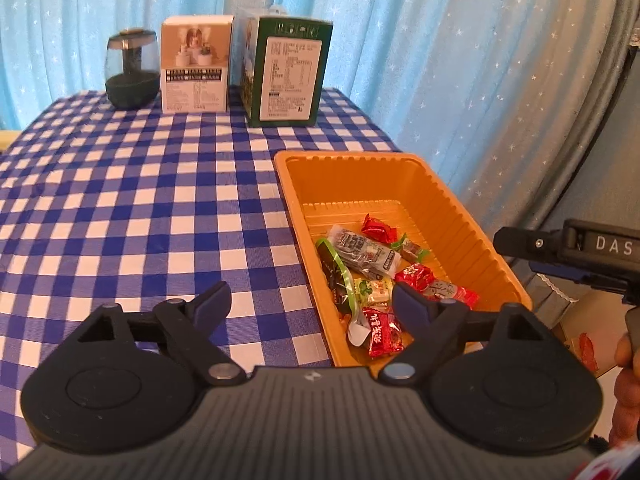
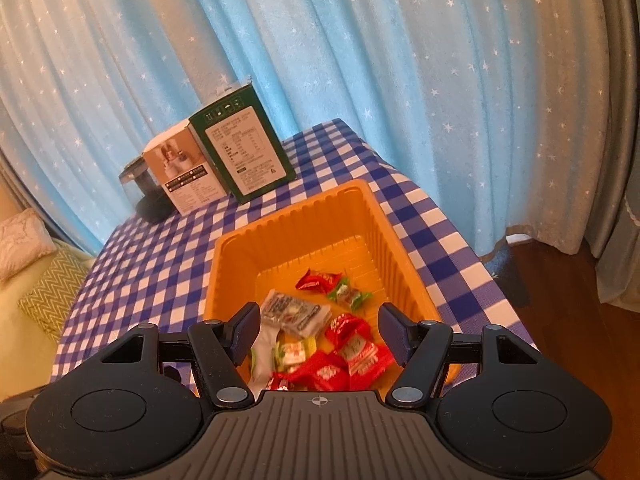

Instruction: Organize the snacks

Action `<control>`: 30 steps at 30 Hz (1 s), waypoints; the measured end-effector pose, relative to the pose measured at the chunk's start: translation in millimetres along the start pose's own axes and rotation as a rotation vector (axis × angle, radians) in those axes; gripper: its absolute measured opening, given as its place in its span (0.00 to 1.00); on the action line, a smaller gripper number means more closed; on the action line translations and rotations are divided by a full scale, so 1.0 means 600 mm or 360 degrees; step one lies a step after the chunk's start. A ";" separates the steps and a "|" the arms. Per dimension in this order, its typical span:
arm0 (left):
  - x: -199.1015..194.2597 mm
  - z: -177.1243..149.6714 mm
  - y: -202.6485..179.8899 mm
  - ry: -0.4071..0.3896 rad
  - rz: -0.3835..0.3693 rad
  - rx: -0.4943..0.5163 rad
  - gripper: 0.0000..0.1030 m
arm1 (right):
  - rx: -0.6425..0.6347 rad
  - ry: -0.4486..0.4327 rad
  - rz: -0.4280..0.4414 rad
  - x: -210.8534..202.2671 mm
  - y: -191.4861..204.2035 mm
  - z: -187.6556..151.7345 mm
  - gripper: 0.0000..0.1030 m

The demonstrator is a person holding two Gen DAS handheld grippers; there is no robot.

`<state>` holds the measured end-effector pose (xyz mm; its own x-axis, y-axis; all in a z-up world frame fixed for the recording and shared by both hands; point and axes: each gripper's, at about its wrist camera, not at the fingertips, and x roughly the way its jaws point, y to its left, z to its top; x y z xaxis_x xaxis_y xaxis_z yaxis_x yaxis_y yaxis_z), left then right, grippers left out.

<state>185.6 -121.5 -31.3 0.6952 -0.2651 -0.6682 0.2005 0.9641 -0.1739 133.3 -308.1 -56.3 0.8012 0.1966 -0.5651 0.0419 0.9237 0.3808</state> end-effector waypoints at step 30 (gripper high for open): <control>-0.240 -0.088 0.011 -0.0070 0.0121 -0.0023 1.00 | -0.0166 0.0054 -0.0076 -0.196 0.072 -0.106 0.81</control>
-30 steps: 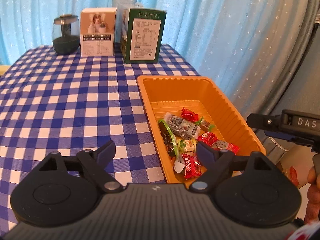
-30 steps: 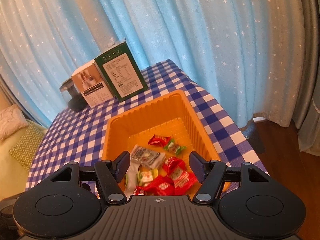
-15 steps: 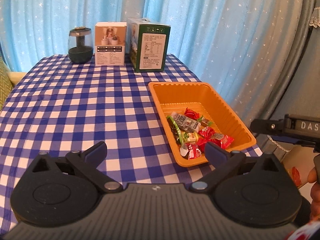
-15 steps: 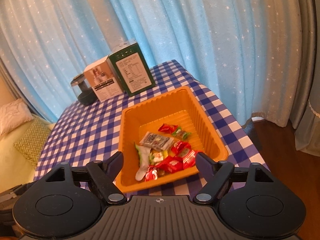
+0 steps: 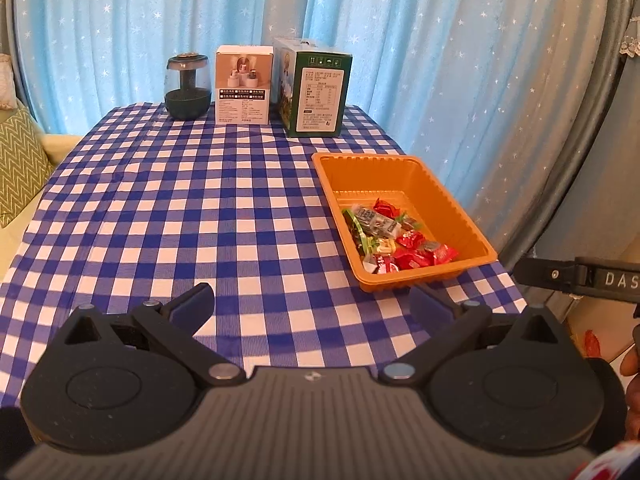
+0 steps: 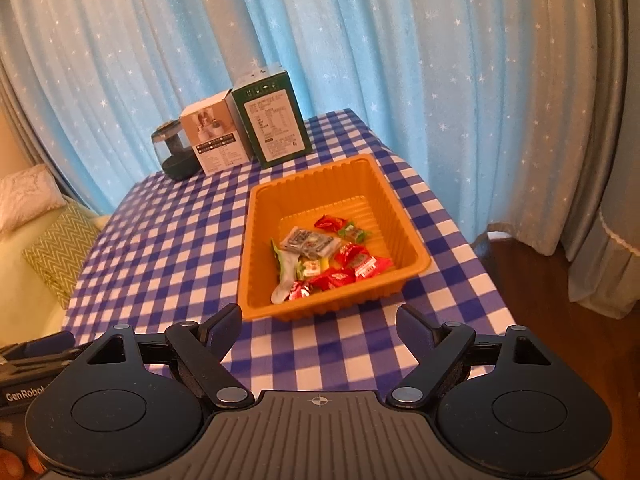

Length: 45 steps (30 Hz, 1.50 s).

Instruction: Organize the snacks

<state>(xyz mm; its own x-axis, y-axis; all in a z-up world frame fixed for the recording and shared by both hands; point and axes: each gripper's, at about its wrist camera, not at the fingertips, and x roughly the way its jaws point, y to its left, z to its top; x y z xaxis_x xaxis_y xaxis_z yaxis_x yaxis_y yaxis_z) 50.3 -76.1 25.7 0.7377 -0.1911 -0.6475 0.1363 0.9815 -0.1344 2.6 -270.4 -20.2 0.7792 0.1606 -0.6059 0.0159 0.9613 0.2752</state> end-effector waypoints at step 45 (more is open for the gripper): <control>-0.130 -0.053 0.000 -0.0115 0.0056 -0.0011 1.00 | -0.0180 -0.0124 0.0016 -0.104 0.041 -0.062 0.81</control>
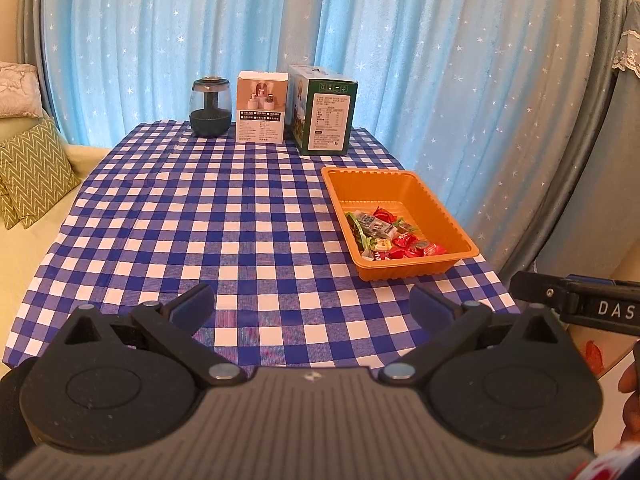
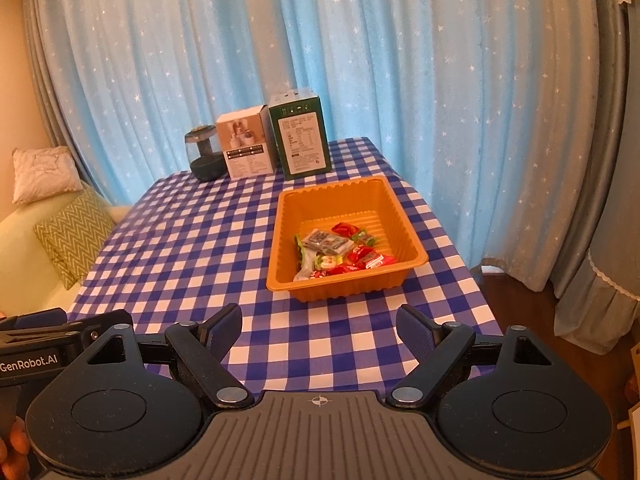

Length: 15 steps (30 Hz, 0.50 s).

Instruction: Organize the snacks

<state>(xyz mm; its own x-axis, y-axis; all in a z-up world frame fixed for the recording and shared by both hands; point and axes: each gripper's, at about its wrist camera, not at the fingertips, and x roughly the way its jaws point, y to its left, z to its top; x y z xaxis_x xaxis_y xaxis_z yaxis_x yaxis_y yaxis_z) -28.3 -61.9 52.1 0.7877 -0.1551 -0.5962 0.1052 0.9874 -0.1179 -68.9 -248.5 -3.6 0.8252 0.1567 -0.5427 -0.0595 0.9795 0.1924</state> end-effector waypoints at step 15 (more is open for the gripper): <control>0.000 -0.002 0.004 -0.0003 -0.0002 -0.0012 1.00 | 0.0005 0.0005 0.0002 0.001 0.004 -0.003 0.81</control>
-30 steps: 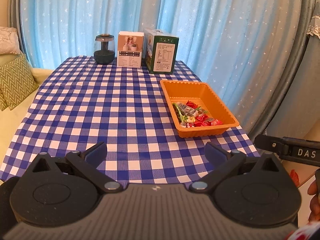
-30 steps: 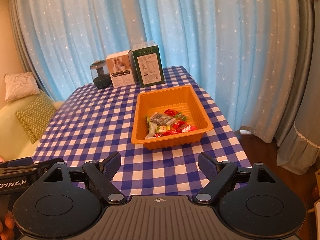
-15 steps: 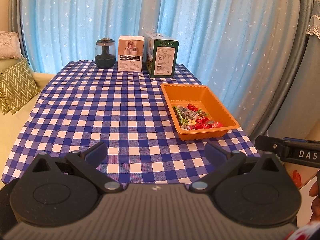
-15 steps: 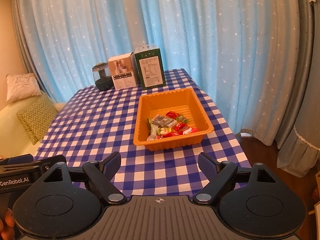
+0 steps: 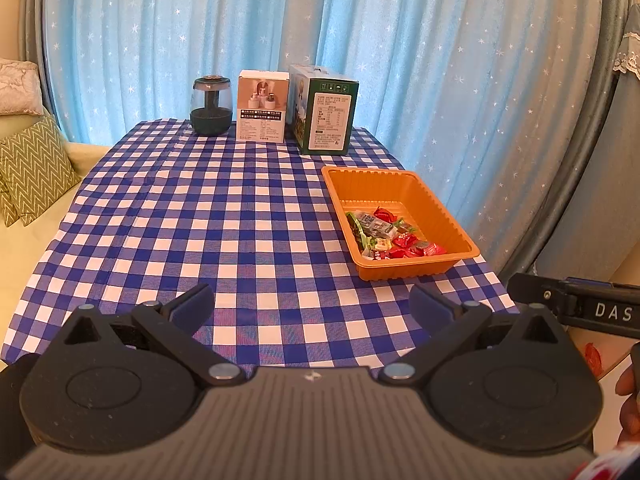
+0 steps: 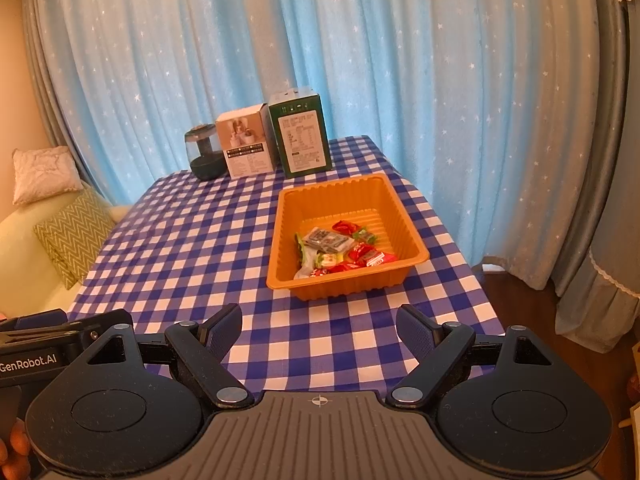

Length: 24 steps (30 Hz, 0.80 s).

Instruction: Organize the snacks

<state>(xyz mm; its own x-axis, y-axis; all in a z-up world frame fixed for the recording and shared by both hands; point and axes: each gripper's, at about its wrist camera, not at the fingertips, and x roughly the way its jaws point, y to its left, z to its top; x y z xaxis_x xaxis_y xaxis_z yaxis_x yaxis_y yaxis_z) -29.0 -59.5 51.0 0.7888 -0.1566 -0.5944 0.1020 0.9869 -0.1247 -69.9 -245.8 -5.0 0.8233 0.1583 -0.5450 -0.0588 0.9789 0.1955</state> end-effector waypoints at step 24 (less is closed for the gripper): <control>0.005 -0.009 -0.001 0.0008 0.0004 0.0001 1.00 | -0.0021 0.0005 -0.0004 0.004 0.003 -0.001 0.81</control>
<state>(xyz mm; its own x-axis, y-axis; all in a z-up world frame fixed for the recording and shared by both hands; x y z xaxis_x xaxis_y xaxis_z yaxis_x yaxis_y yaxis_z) -29.7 -60.5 45.1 0.7859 -0.1543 -0.5987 0.1003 0.9874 -0.1228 -68.3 -243.4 -6.3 0.8217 0.1565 -0.5480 -0.0643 0.9809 0.1837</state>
